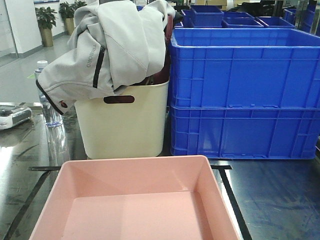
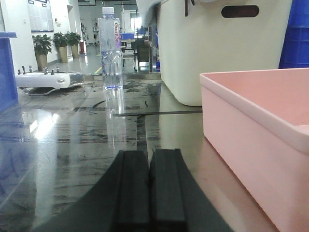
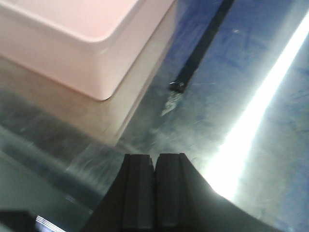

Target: Grab pink bin and stack on right shelf

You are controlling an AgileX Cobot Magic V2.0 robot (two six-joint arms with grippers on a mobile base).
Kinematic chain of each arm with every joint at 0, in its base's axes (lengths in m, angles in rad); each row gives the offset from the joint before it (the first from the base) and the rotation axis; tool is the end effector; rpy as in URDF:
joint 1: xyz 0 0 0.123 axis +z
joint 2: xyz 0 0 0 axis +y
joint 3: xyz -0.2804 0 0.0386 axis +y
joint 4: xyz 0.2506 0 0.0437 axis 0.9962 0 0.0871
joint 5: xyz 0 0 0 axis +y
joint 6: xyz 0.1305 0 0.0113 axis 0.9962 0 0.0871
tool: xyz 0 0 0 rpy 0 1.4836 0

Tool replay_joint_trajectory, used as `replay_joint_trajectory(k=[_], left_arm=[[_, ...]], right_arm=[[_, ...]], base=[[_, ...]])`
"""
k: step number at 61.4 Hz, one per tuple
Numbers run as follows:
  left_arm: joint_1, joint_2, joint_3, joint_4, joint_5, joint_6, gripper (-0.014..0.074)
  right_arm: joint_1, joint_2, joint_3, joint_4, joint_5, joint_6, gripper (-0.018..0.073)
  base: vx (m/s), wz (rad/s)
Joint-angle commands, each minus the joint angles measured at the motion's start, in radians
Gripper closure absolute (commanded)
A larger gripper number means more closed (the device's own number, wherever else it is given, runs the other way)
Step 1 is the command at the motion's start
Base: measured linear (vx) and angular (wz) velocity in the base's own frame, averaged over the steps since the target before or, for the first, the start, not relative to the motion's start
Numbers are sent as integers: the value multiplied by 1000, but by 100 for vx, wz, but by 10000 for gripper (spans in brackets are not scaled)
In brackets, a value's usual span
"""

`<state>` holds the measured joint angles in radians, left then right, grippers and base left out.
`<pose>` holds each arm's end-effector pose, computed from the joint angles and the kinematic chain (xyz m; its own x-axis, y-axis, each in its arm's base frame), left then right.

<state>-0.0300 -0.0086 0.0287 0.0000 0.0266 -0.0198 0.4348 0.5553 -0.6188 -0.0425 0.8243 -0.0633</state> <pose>0.1015 -0.0030 0.2030 0.0399 -0.0210 -0.9990 0.0308 0.9993 -0.0198 0.1212 0.0518 0.2814 -0.5263 -0.3459 -0.7768 -0.4493 0.8887 -0.0913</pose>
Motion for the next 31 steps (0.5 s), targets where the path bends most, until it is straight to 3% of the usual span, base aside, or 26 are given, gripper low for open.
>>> replay_joint_trajectory(k=[1, 9, 16, 24, 31], left_arm=[[1, -19, 14, 0, -82, -11, 599], [1, -19, 14, 0, -82, -11, 599], [1, -19, 14, 0, -82, -11, 596], [1, -19, 14, 0, -82, -11, 596], [1, -19, 14, 0, -82, -11, 596]], right_arm=[[-93, -33, 43, -10, -199, -6, 568], [-299, -183, 241, -7, -524, -7, 568], [-410, -310, 395, 0, -739, -3, 568], [-451, -397, 497, 4, -878, -2, 568], [-443, -463, 559, -5, -897, -2, 568]], base=[[0, 0], [0, 0], [0, 0], [0, 0], [0, 0]])
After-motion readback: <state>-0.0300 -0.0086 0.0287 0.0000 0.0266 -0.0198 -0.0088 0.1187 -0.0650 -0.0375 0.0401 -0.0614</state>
